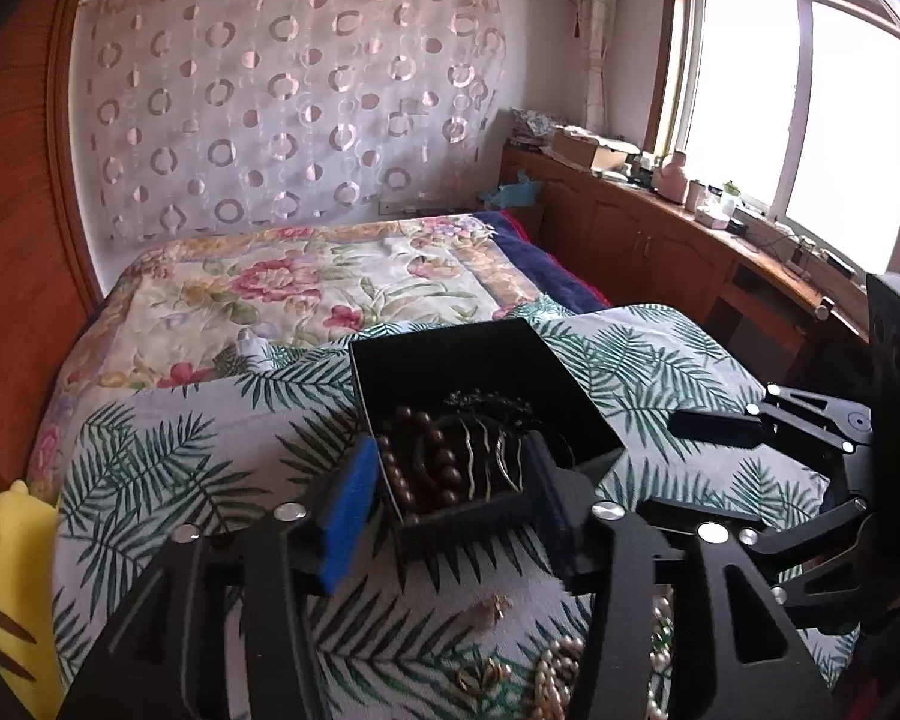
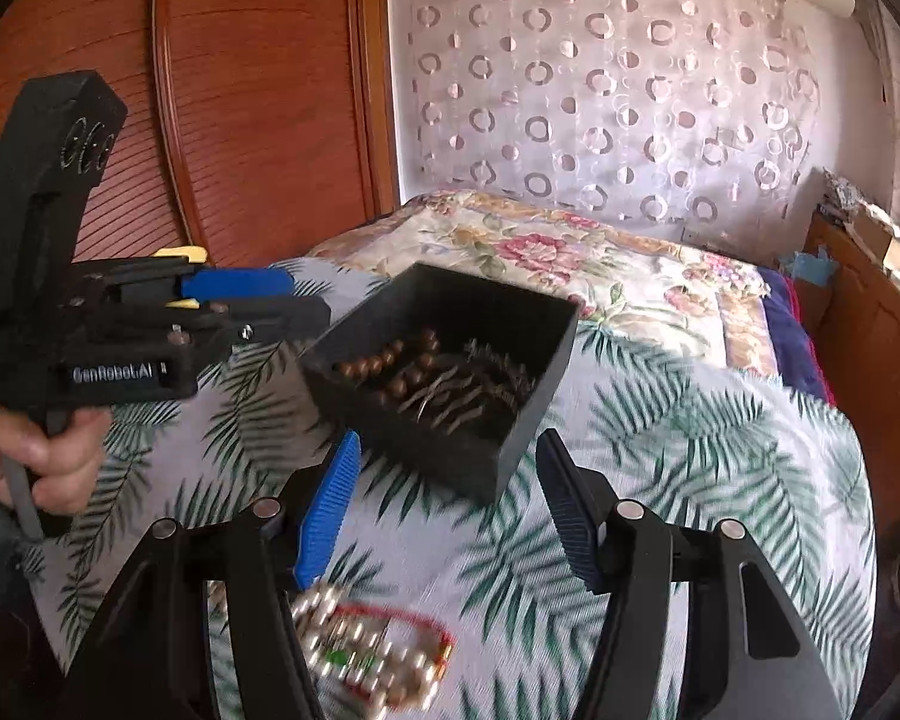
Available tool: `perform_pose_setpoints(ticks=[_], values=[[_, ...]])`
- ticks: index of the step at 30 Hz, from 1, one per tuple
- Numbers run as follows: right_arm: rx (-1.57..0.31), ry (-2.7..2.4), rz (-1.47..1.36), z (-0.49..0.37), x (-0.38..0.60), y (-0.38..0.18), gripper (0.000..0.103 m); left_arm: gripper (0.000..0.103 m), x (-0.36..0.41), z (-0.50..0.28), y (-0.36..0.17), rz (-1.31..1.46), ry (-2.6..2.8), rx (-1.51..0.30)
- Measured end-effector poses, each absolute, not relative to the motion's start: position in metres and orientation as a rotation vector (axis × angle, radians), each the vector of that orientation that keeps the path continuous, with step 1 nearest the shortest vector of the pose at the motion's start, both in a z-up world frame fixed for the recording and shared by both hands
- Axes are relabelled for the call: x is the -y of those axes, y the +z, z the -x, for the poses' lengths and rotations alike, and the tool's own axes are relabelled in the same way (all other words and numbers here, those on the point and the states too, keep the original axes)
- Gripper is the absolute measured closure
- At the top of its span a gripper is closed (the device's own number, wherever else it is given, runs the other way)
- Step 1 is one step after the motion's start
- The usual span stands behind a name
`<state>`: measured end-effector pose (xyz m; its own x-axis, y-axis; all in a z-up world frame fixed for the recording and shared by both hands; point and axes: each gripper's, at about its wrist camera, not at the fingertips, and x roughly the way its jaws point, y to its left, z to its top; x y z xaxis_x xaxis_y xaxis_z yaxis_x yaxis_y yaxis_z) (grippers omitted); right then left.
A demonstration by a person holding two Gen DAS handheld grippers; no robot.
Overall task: Organize jewelry
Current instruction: 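Lower the cuff and bead bracelet into the black box and open both tools, then grasp the pearl necklace with the right tool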
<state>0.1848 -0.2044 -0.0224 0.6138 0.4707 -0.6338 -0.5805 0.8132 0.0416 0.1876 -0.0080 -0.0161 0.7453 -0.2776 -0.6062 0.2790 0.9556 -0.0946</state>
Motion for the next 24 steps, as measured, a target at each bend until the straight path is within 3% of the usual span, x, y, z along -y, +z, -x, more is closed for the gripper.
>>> perform_pose_setpoints(ticks=[5,10,13,24], values=[[-0.714,0.617,0.175,-0.158,0.216,-0.035,0.045,0.048,0.002,-0.168,-0.017,0.02,-0.317,-0.653],[-0.762,0.628,0.183,-0.135,0.226,-0.051,0.06,0.042,-0.009,-0.145,-0.022,0.035,-0.312,-0.646],[-0.798,0.632,0.205,-0.123,0.226,-0.062,0.067,0.032,-0.011,-0.132,-0.027,0.019,-0.301,-0.646],[-0.859,0.625,0.217,-0.105,0.222,-0.081,0.069,0.021,-0.013,-0.094,-0.058,0.0,-0.278,-0.679]])
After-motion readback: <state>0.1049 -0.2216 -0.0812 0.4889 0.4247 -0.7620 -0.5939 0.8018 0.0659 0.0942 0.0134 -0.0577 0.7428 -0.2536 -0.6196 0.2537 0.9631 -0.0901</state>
